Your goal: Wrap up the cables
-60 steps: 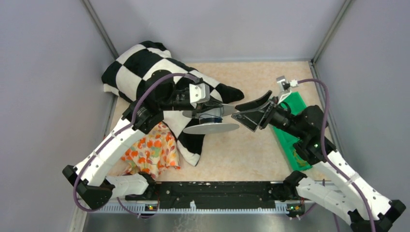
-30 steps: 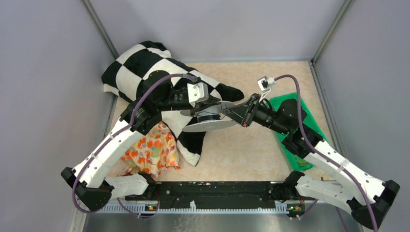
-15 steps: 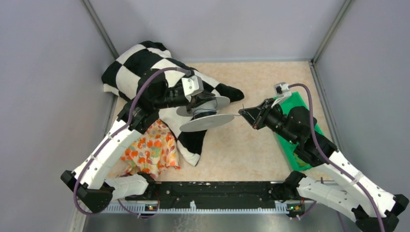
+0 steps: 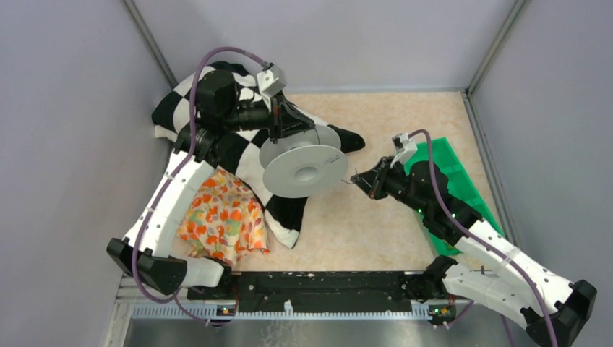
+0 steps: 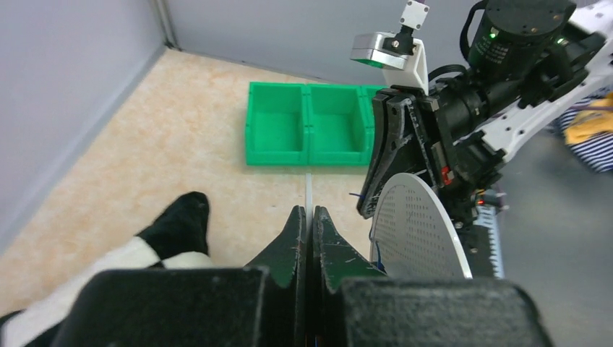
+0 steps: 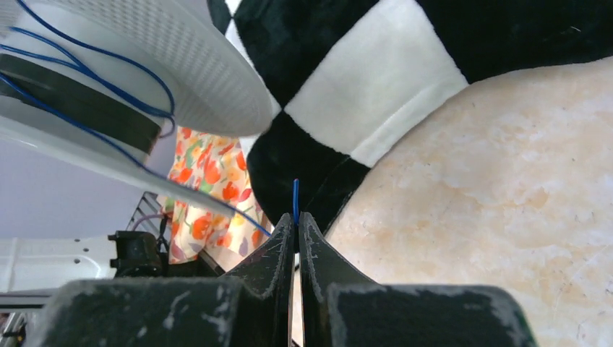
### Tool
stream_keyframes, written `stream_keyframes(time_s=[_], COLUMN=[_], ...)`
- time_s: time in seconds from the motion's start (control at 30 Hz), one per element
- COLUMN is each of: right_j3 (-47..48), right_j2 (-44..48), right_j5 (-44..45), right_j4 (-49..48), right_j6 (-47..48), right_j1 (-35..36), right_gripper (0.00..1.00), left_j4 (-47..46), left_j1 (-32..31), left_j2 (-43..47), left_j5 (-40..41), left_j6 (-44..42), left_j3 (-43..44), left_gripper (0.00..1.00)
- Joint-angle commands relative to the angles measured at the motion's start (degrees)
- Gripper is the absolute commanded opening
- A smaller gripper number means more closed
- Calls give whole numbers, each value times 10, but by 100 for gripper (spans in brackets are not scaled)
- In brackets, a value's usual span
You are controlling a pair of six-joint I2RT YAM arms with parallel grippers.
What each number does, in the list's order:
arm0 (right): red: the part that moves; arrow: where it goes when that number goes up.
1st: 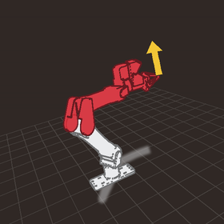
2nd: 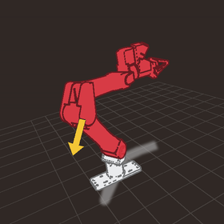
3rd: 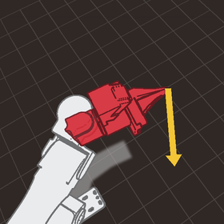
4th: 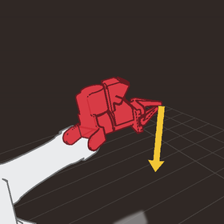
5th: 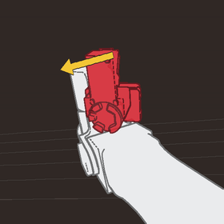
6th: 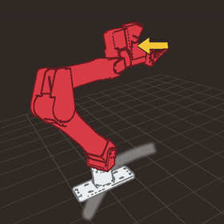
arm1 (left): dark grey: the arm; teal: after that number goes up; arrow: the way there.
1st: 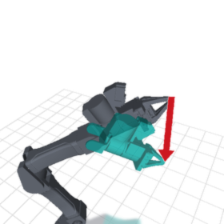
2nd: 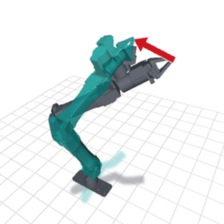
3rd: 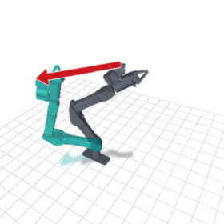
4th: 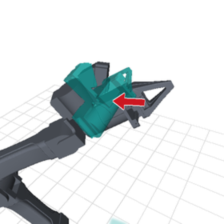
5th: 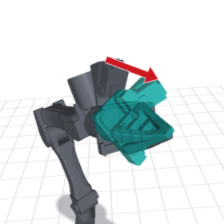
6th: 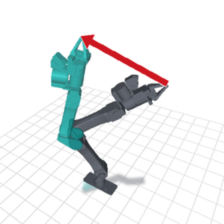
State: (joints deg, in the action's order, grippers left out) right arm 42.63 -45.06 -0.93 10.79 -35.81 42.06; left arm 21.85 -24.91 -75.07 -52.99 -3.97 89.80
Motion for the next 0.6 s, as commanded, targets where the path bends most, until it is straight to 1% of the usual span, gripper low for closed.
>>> stream_keyframes(time_s=[0.0, 0.07, 0.1, 0.27, 0.37, 0.43, 0.57], right_j3=[-2, -5, -8, -19, -27, -30, -38], right_j2=[-9, -15, -18, -26, -21, -15, 1], right_j5=[-68, -81, -84, -78, -68, -63, -54], right_j4=[-63, -79, -87, -104, -104, -100, -74], right_j6=[4, 4, 4, -4, -8, -7, -1], right_j1=[-15, -16, -16, -15, -16, -16, -15], right_gripper=[0, 0, 0, 0, 0, 0, 0], left_j4=[-15, -37, -64, -232, -310, -350, -391], left_j1=[22, 29, 29, 38, 66, 89, 124], left_j2=[-34, -47, -51, -46, -51, -55, -53], left_j5=[-83, -79, -78, -56, -49, -50, -27], left_j6=[109, 163, 192, 362, 451, 491, 543], left_j3=[43, 46, 41, -39, -71, -84, -99], left_gripper=[0, 0, 0, 0, 0, 0, 0])
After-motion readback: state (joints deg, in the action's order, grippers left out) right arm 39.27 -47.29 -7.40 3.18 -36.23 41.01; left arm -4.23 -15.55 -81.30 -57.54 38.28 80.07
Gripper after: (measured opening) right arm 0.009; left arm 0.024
